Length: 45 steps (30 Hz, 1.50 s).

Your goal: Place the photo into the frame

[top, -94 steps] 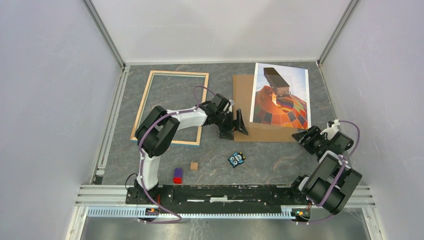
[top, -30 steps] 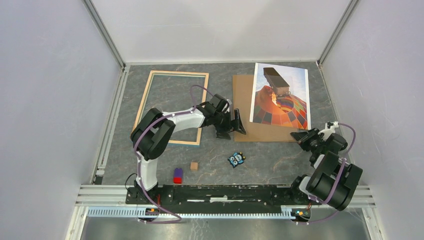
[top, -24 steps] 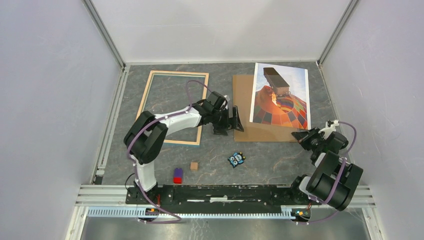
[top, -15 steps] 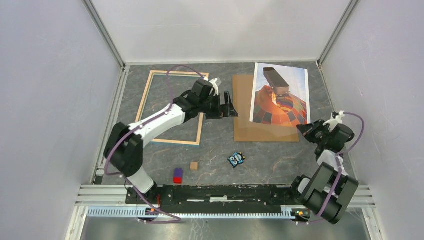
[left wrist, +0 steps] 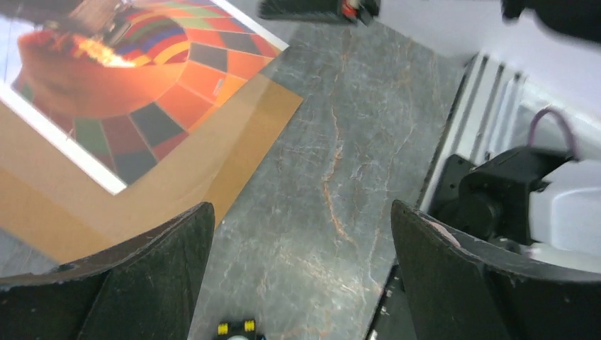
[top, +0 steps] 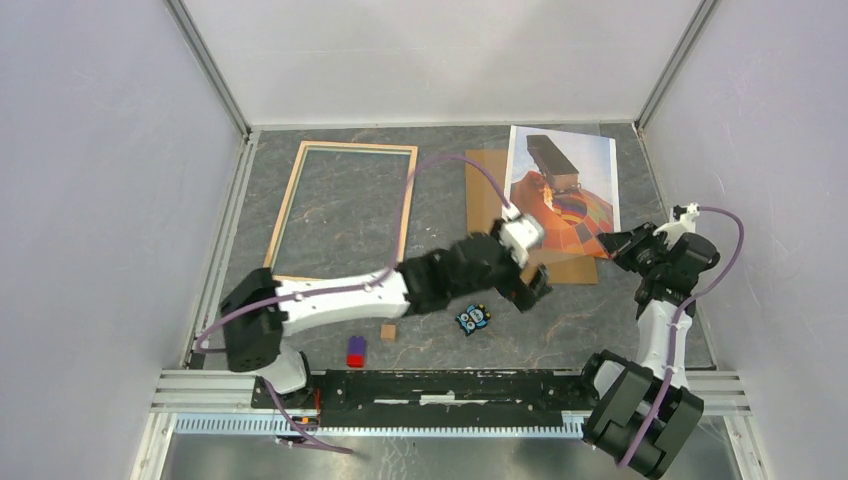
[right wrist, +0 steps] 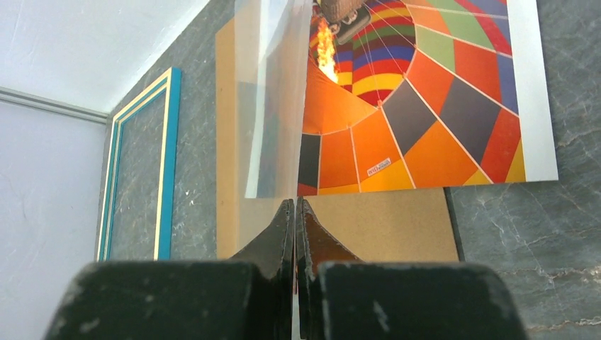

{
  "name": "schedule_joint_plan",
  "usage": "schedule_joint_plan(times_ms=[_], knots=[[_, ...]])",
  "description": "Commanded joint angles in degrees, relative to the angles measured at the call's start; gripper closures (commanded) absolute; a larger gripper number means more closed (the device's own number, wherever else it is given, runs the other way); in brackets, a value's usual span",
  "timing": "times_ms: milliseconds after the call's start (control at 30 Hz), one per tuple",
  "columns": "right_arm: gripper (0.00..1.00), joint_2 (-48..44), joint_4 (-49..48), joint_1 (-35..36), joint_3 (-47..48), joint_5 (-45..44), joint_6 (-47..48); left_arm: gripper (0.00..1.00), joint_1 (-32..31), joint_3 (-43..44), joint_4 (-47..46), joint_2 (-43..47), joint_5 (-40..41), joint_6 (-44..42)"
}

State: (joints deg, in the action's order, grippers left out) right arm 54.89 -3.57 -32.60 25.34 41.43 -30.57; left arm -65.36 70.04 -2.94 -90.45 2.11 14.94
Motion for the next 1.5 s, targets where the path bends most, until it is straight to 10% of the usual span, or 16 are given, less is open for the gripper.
schedule_joint_plan(times_ms=[0, 700, 1233, 1467], knots=[[1.00, -3.1, 5.3, 0.6, 4.6, -1.1, 1.9, 0.00, -6.3, 1.2, -12.0, -7.8, 16.9, -19.5], [1.00, -6.7, 9.3, 1.4, 3.3, -0.3, 1.8, 0.04, -13.6, 32.5, -19.1, -46.3, 51.1, -49.4], [0.96, -9.3, 14.6, 2.0, 7.3, -1.4, 4.2, 0.61, -13.6, 39.0, -36.0, -52.8, 61.3, -69.9], [0.64, -11.1, 16.9, 2.5, 10.3, -1.9, 5.9, 0.92, -13.5, 34.1, -36.7, -47.6, 60.6, -69.2]])
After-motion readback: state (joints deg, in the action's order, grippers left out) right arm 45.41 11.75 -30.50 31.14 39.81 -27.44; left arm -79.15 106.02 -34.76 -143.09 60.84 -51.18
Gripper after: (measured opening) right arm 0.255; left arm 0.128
